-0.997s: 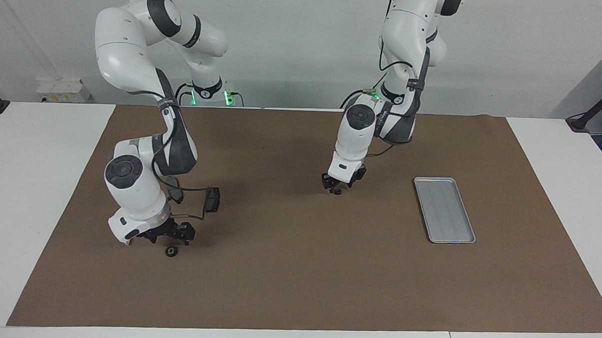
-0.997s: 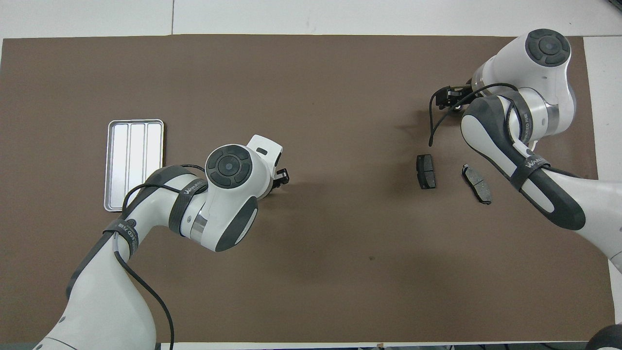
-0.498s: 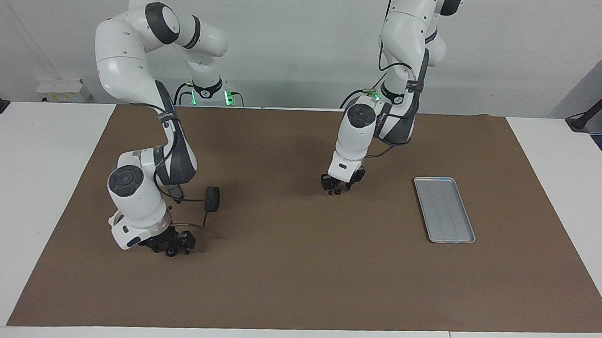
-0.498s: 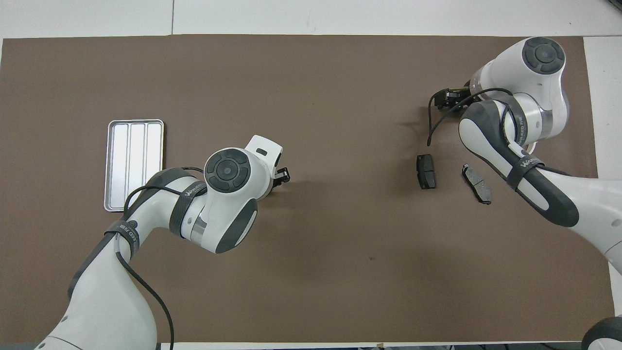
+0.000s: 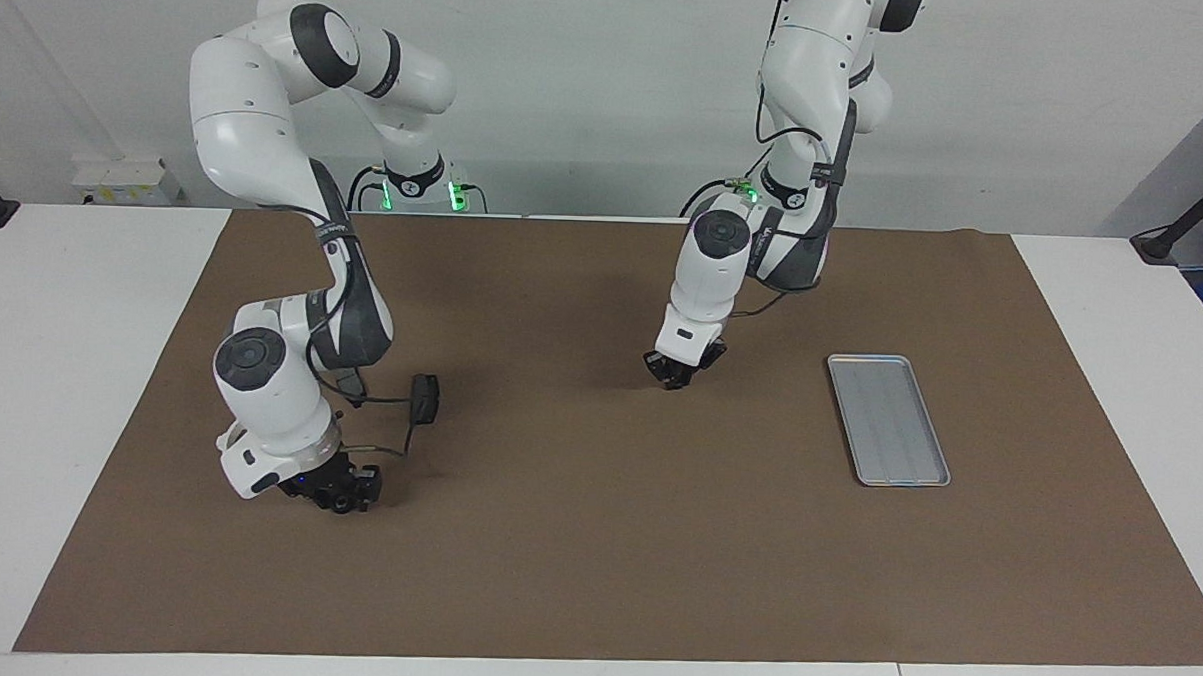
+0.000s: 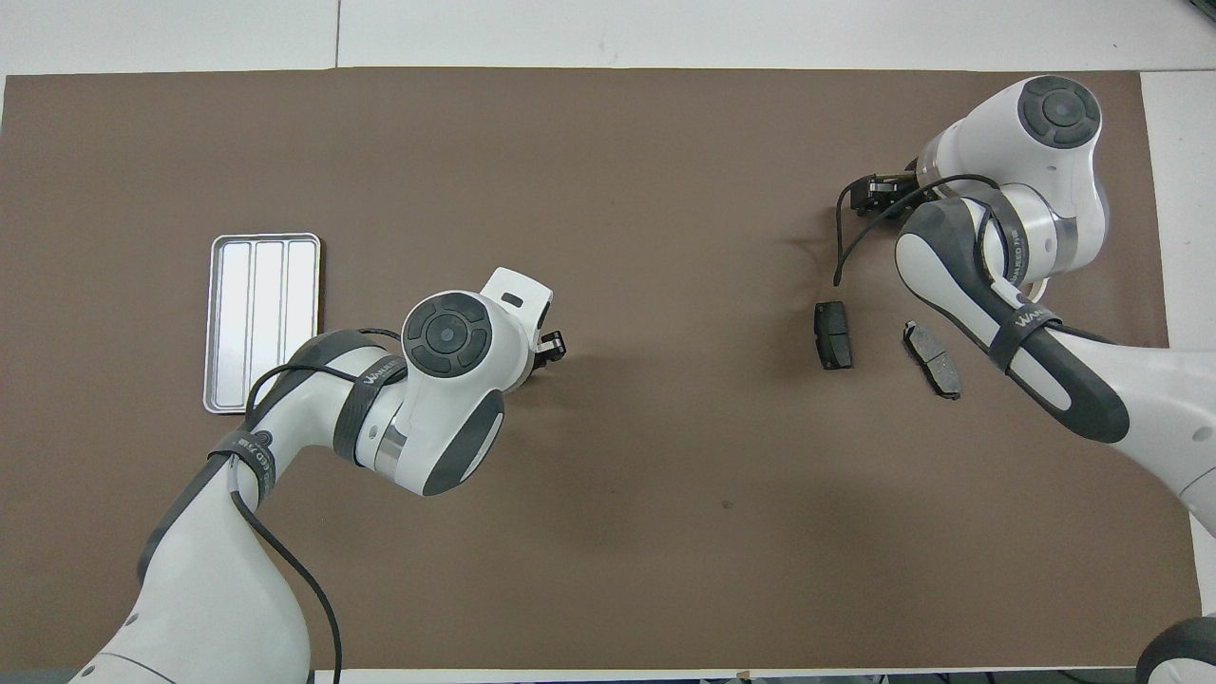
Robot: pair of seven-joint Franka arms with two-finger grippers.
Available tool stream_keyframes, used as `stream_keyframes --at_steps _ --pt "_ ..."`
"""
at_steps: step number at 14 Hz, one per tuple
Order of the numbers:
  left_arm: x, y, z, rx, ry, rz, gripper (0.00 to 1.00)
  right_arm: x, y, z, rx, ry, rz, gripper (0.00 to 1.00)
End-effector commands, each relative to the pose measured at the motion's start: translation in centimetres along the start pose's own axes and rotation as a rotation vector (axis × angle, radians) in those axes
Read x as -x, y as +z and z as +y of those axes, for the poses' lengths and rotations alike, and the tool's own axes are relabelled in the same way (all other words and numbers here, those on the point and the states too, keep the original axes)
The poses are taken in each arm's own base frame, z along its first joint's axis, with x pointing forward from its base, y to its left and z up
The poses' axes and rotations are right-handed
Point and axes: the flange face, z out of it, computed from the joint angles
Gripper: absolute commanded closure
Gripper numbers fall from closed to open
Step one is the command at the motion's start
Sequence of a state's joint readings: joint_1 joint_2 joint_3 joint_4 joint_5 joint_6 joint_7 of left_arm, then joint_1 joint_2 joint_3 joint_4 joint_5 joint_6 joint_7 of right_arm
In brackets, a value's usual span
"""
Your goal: Pick bearing gear from pile to tray
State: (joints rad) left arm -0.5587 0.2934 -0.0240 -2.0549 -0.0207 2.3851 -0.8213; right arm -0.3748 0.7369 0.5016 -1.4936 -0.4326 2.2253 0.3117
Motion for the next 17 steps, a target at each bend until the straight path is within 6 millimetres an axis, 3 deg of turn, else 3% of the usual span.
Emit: stream_keyframes --at_steps 1,2,3,4,6,9,10,11,13,15,17 --pt "0.5 0.3 -0.4 -0.012 0.001 0.001 0.93 0.9 1.8 0.8 -0.004 -0.010 0.009 0.69" --pt "0.3 -0.3 -0.5 -0.039 0.000 -0.023 0.96 0.9 1.8 0.8 -0.004 -0.010 0.009 0.78" --pt "-0.8 -2.2 -1.5 -0.050 -0.001 -0.031 0.96 0.9 1.8 0.8 -0.004 -0.010 0.009 0.90" --pt "-2.4 -5.0 -3.7 -0.038 0.012 -0.021 0.95 0.9 1.9 0.8 -0.003 -0.011 0.008 1.00" --pt "-5.6 -7.3 -8.7 -0.049 0.067 -0.040 0.95 0.9 1.9 0.9 -0.003 -0.011 0.006 1.00" --pt "-9.7 -7.4 -15.0 -0.049 0.176 -0.056 0.94 0.6 0.9 1.4 0.017 -0.024 -0.015 1.00" --pt "-11.2 -7.4 -17.8 -0.046 0.212 -0.058 0.94 0.4 -0.5 1.2 0.040 -0.030 -0.036 1.00" --pt "-12.5 -7.5 -20.8 -0.042 0.258 -0.060 0.94 0.0 -3.2 0.9 0.068 -0.025 -0.060 1.00" --pt "-13.6 -7.0 -24.9 -0.037 0.336 -0.066 0.94 -0.1 -7.1 -1.1 0.097 -0.036 -0.100 1.00" --pt "-13.9 -6.7 -28.4 -0.034 0.402 -0.084 0.94 0.8 -11.8 -4.3 0.095 -0.034 -0.136 1.00" --pt "-13.0 -5.8 -30.0 -0.032 0.411 -0.080 0.94 2.3 -16.1 -7.6 0.079 0.012 -0.171 1.00"
